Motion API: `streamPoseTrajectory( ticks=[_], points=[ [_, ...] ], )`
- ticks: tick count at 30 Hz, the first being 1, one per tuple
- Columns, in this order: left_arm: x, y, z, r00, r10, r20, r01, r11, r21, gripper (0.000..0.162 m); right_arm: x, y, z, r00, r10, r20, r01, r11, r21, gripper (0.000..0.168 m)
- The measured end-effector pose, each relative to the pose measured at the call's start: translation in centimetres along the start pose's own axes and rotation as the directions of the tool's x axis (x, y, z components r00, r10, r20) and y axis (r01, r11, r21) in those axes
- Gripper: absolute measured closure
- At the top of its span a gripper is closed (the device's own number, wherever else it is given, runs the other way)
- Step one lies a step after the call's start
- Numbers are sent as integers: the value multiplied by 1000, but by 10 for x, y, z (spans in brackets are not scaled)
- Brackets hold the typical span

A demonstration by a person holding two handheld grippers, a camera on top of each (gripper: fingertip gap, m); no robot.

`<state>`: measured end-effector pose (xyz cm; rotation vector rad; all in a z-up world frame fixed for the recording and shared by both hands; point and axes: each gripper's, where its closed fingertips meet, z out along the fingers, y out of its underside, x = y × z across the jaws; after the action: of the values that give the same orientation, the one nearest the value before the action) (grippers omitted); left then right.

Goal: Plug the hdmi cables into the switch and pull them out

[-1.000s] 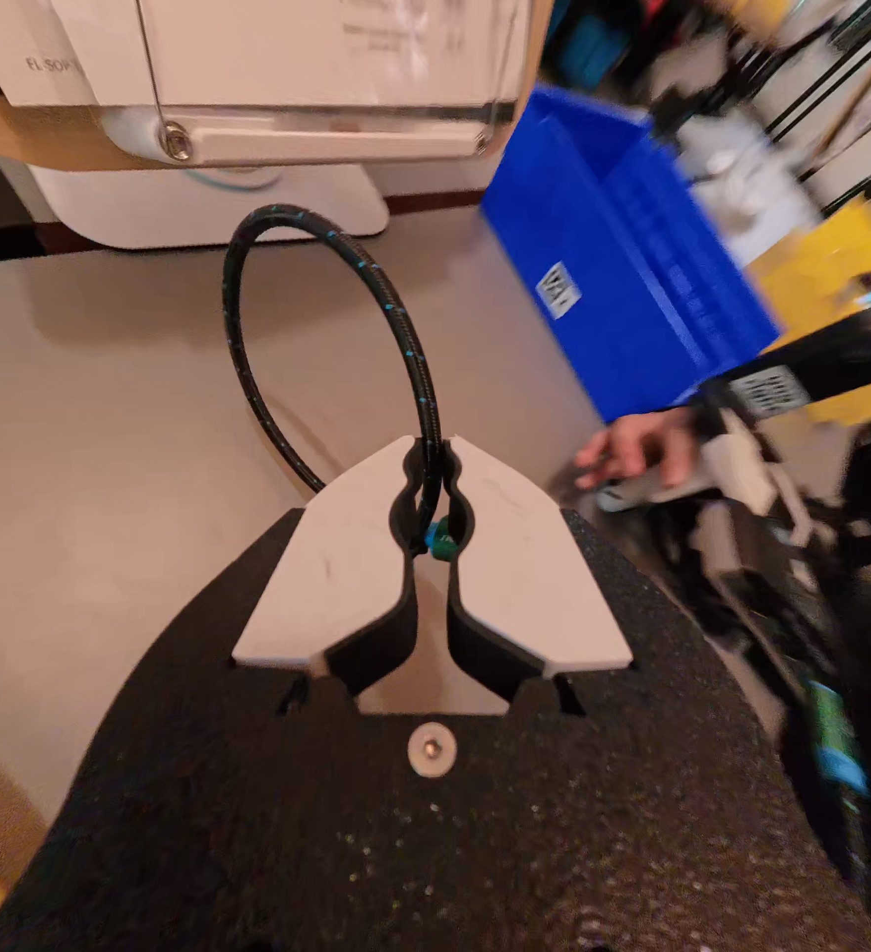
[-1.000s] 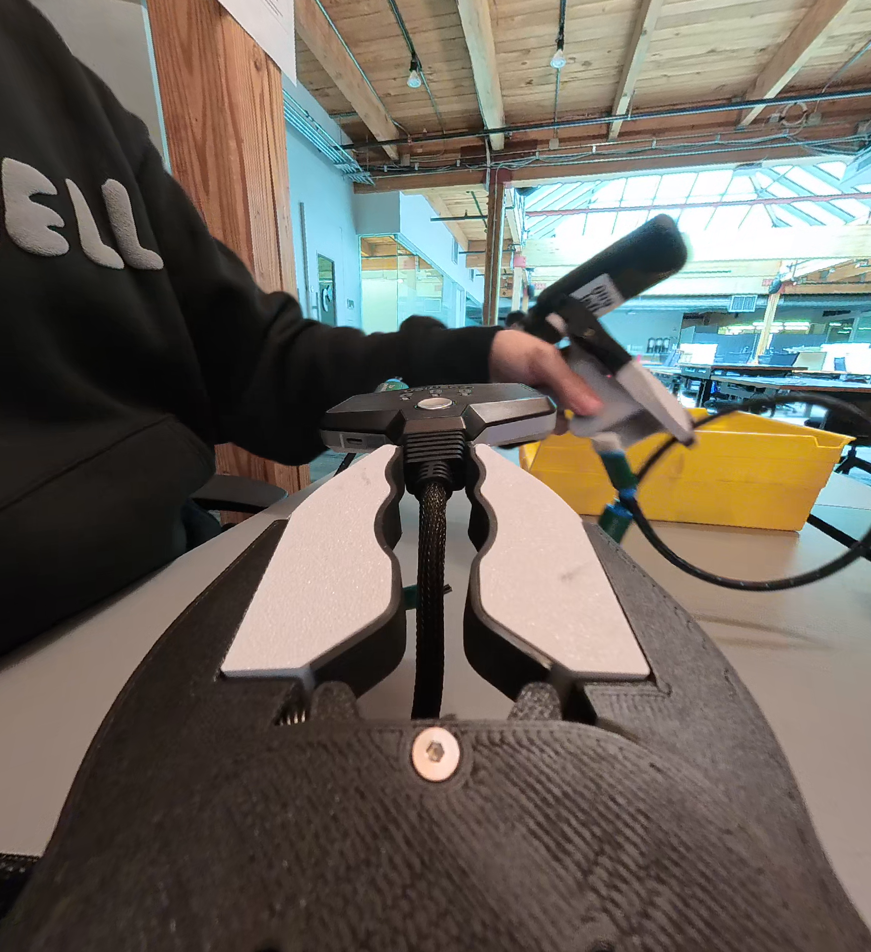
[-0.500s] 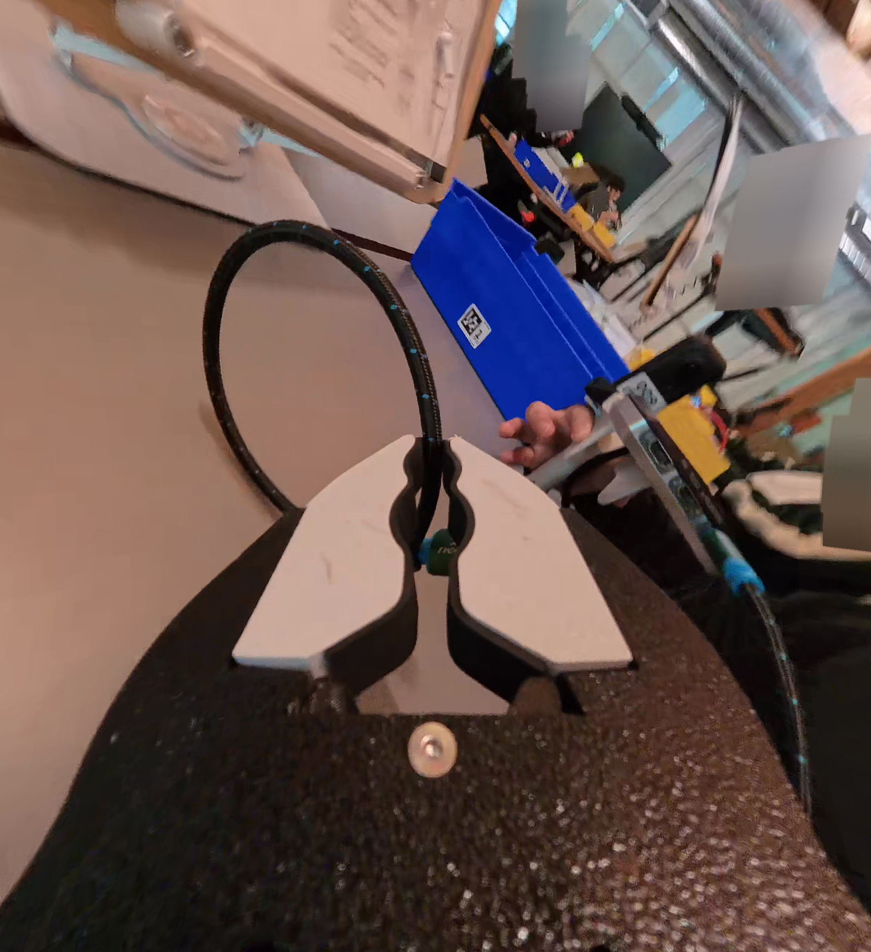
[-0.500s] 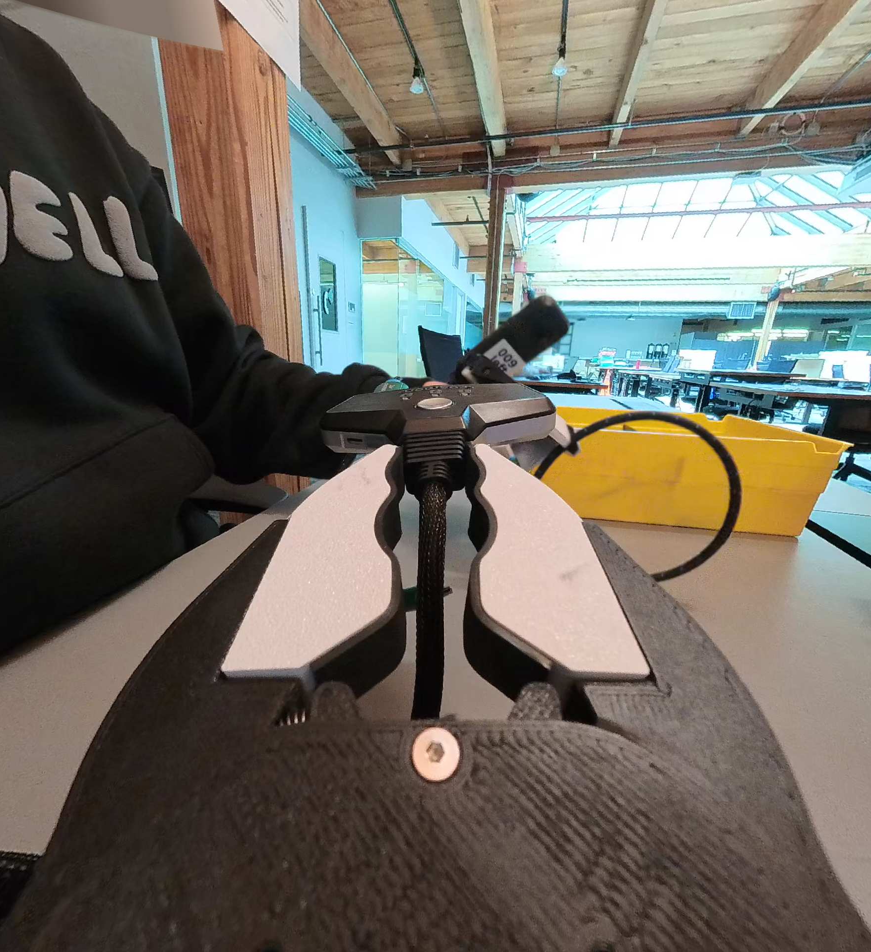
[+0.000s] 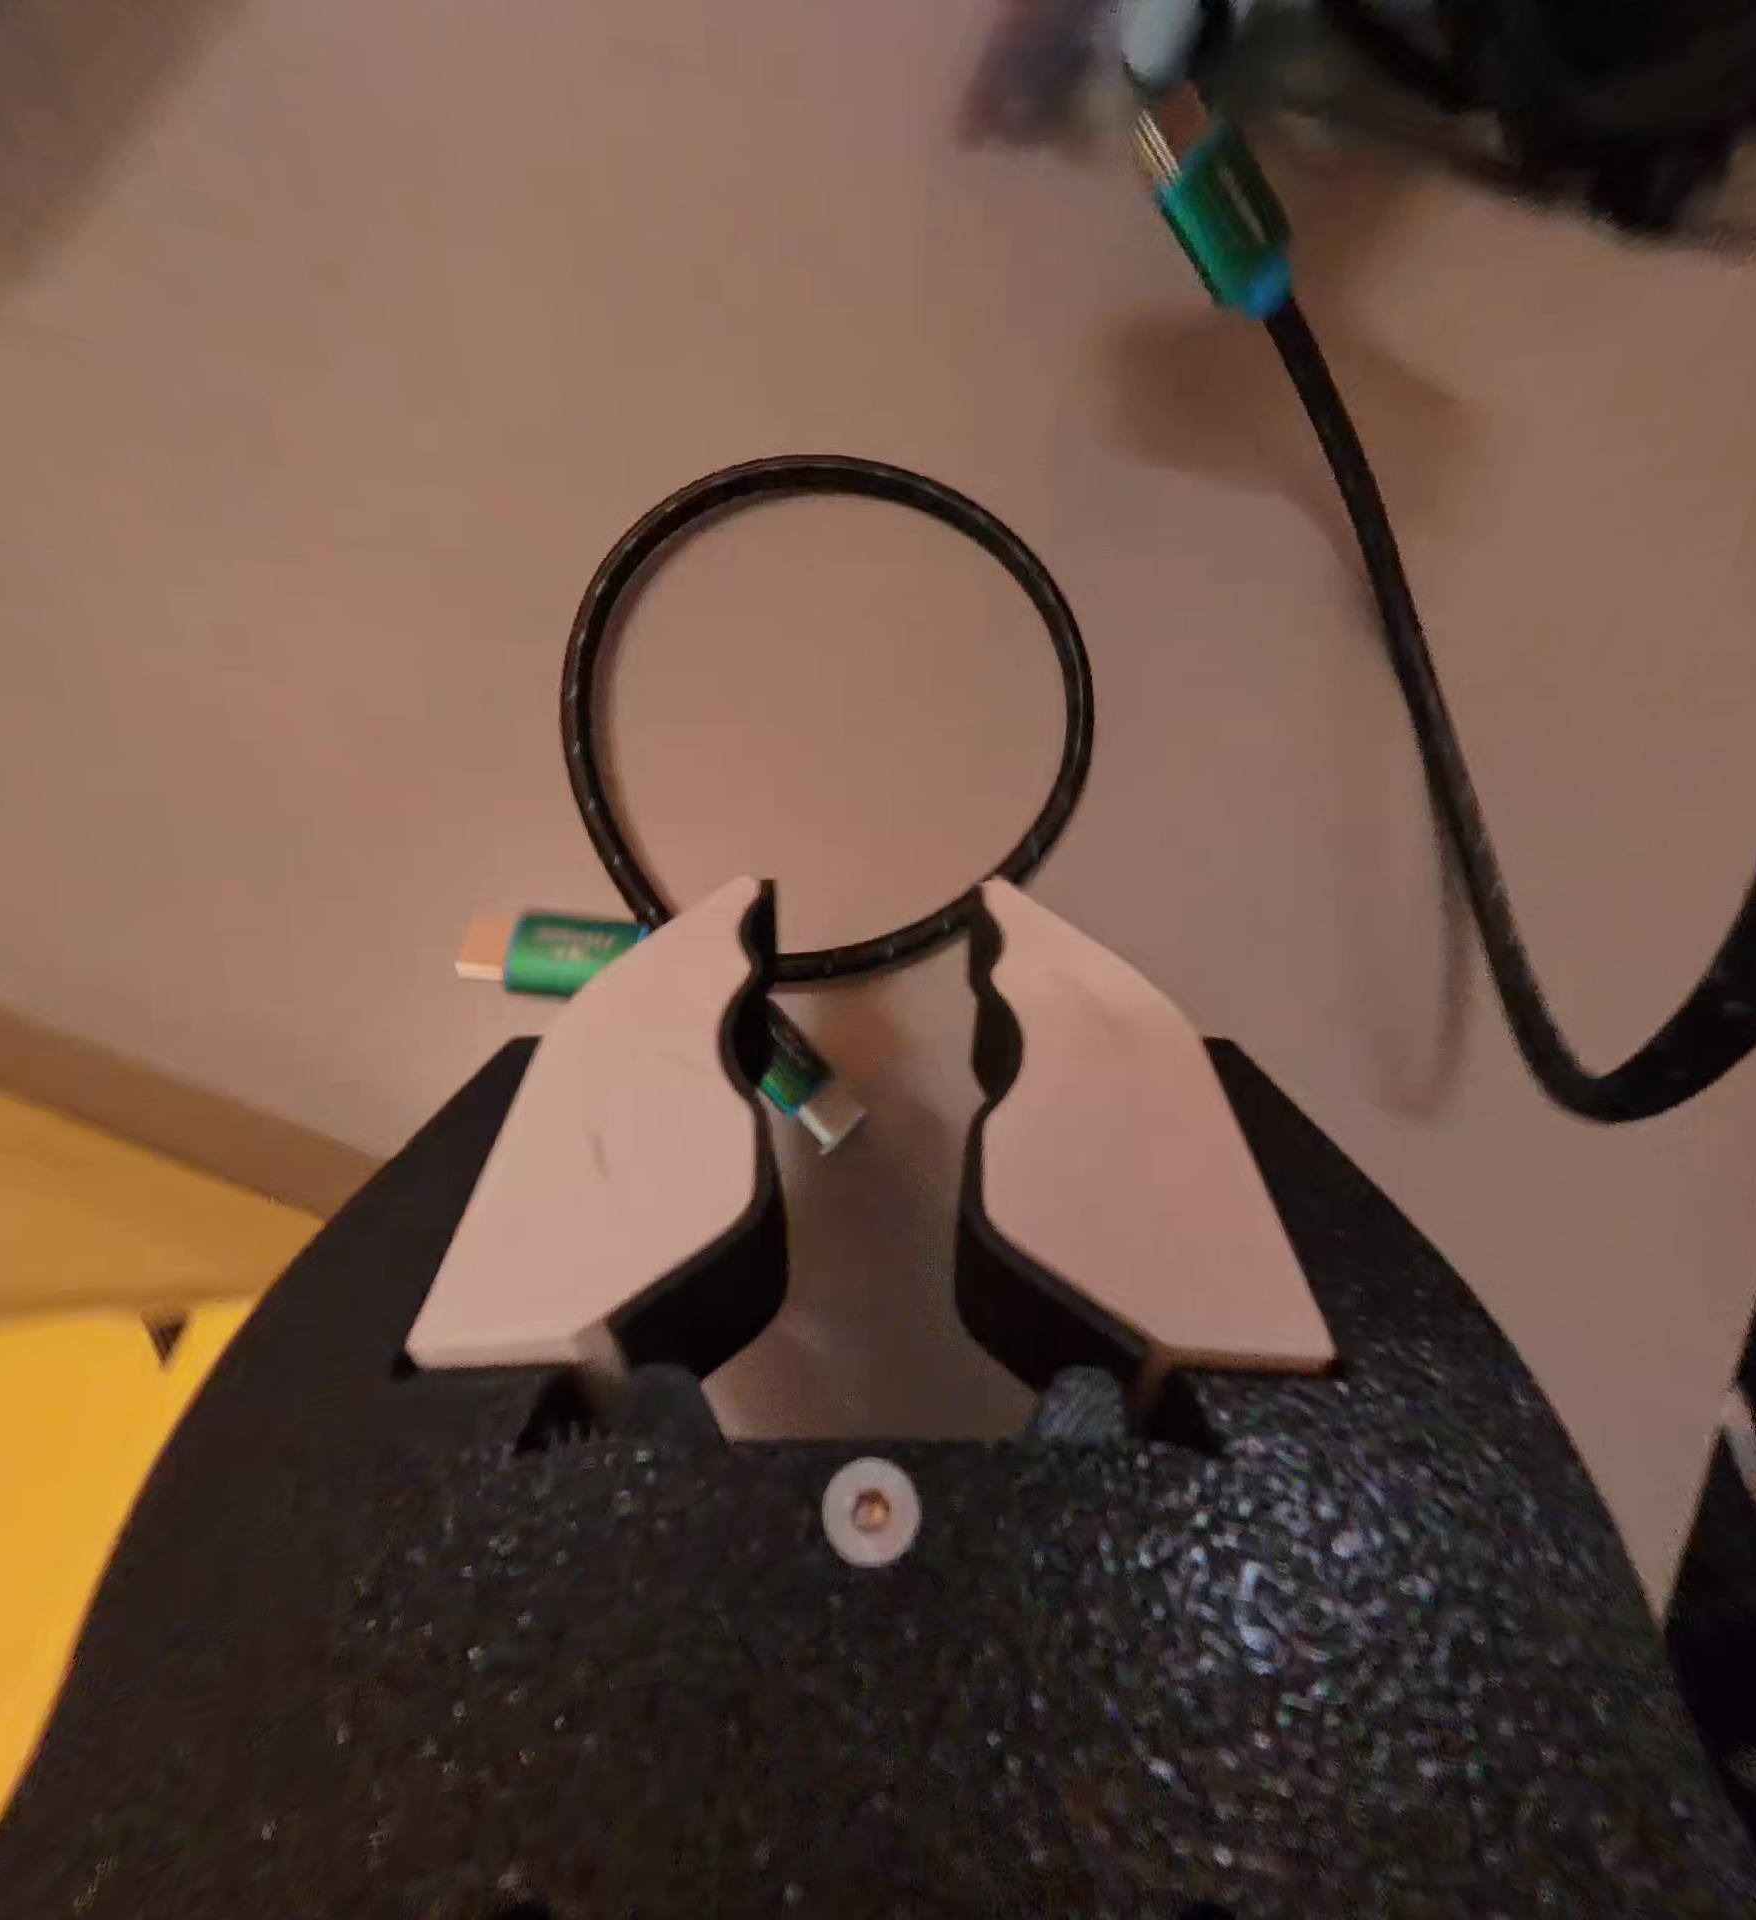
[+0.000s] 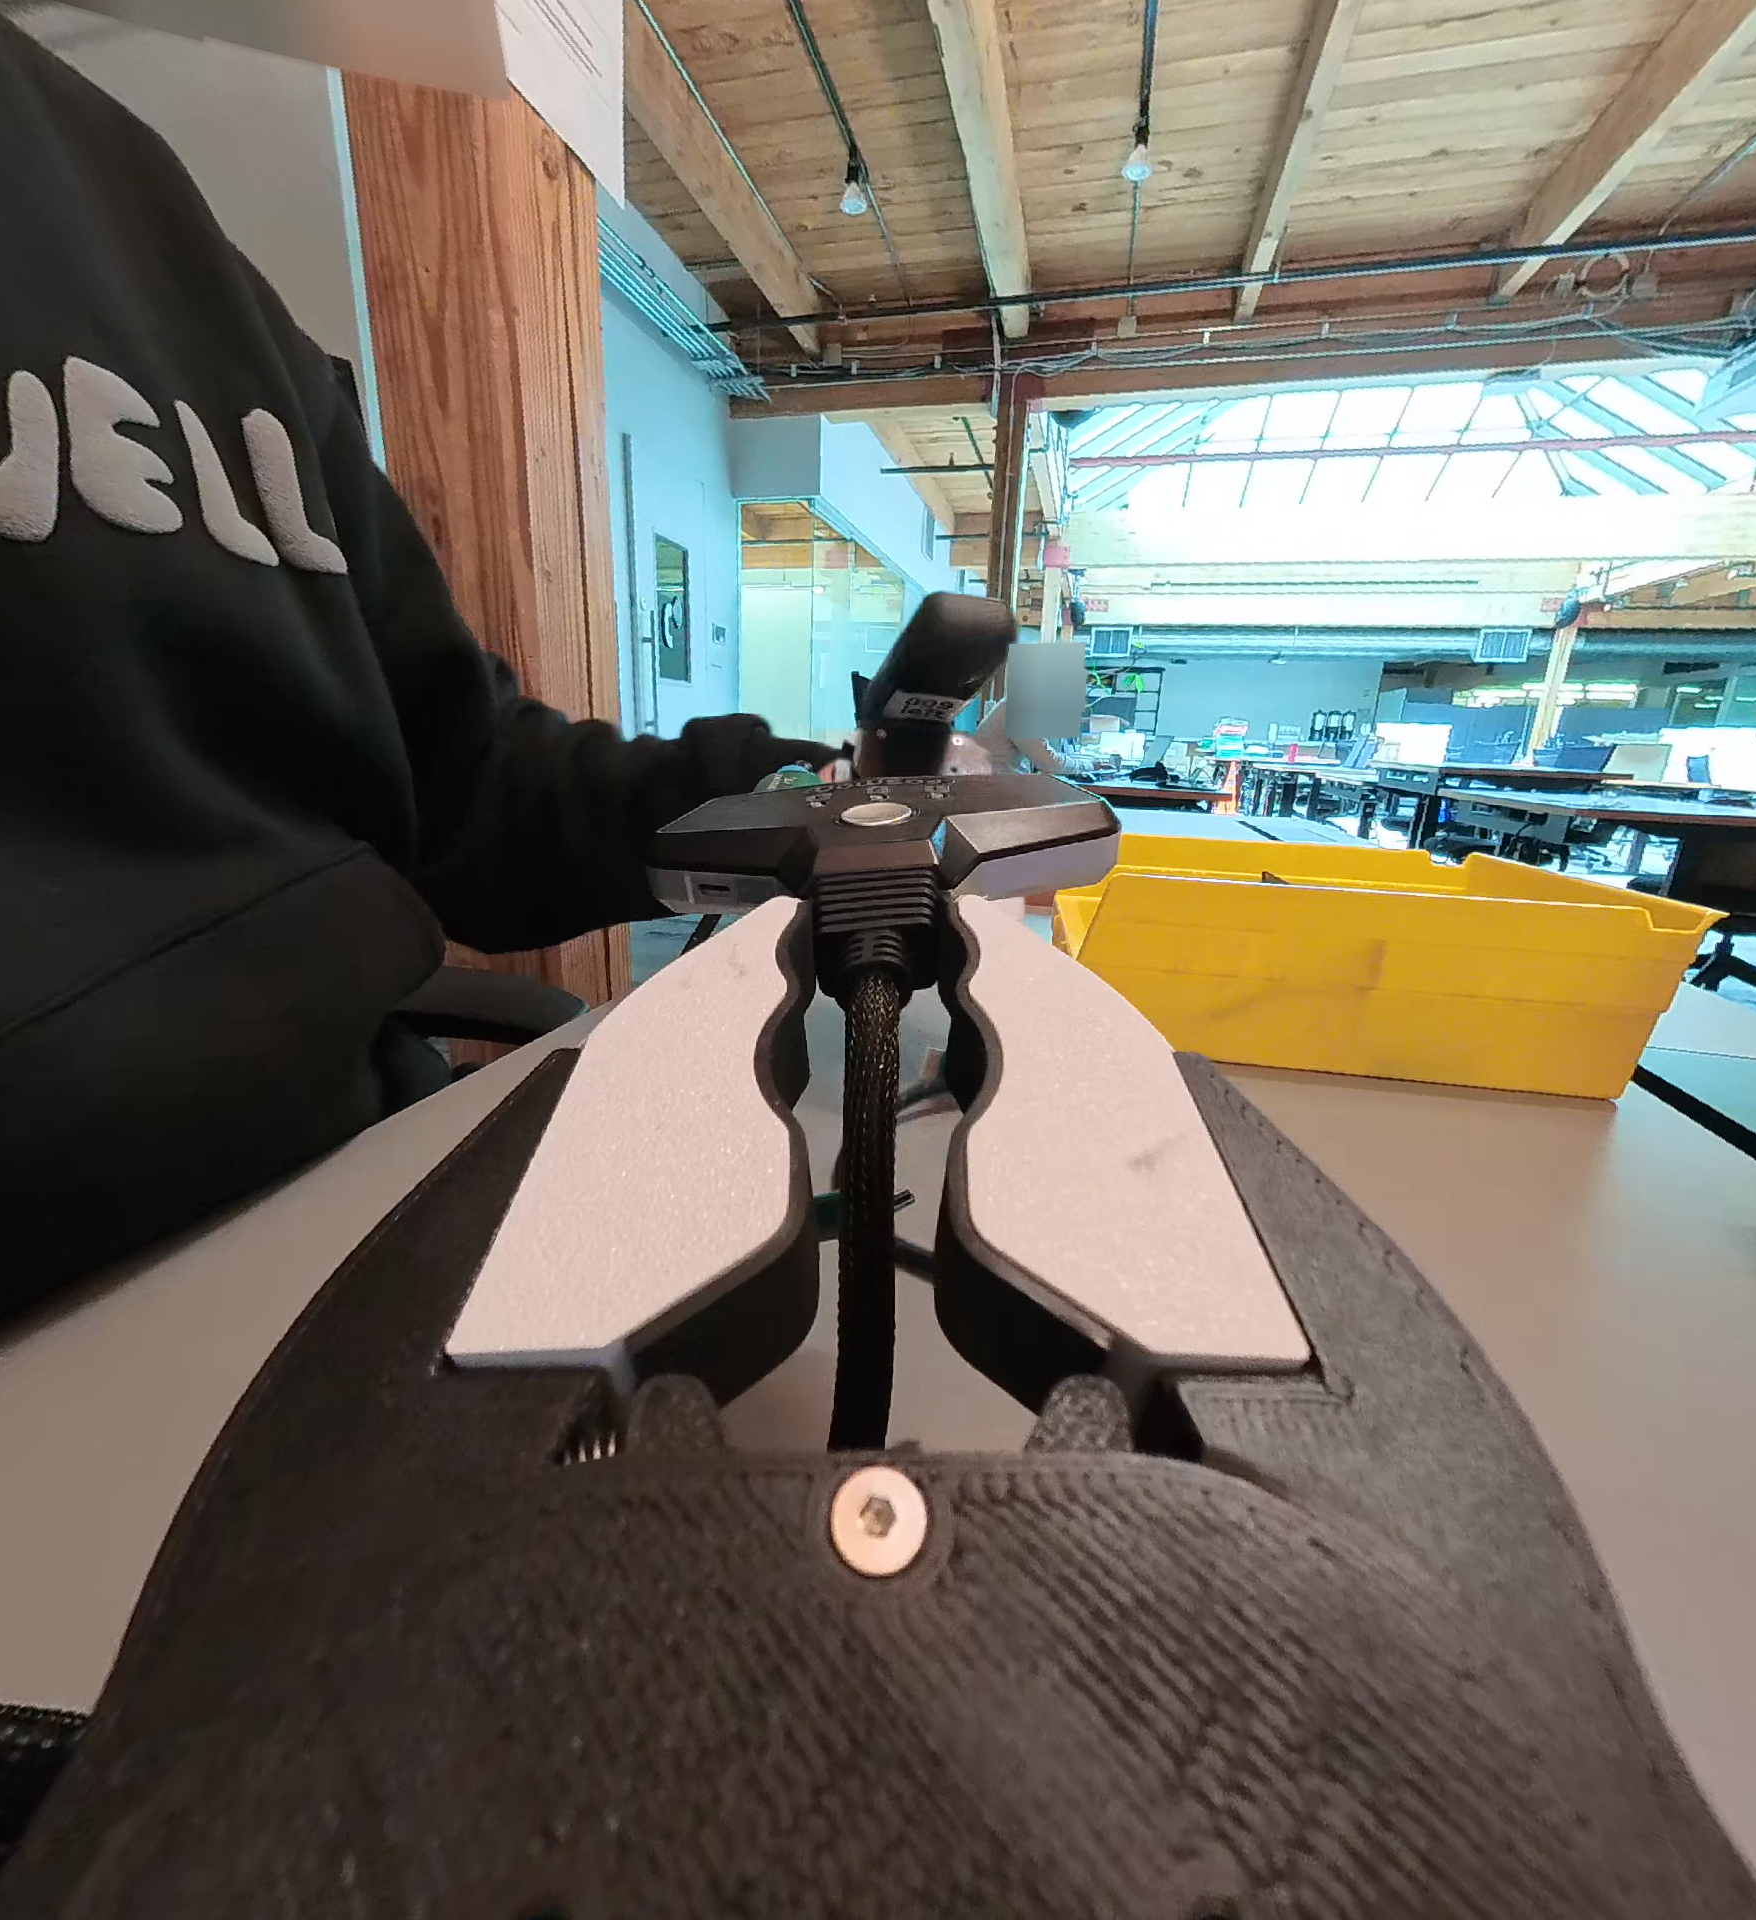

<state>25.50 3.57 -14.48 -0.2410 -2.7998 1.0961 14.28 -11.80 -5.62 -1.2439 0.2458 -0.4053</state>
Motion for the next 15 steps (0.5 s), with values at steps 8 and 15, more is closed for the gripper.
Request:
streamPoseTrajectory(
  ticks=[8,15],
  points=[
    [-48,37,11,699,-501,510,548,834,68,100,1,1,1,1000,6,-1,-6,1000,-5,146],
    [-52,20,43,875,-113,470,218,960,-175,134,0,0,0,1000,1,-3,-1,1000,-3,146]
  ],
)
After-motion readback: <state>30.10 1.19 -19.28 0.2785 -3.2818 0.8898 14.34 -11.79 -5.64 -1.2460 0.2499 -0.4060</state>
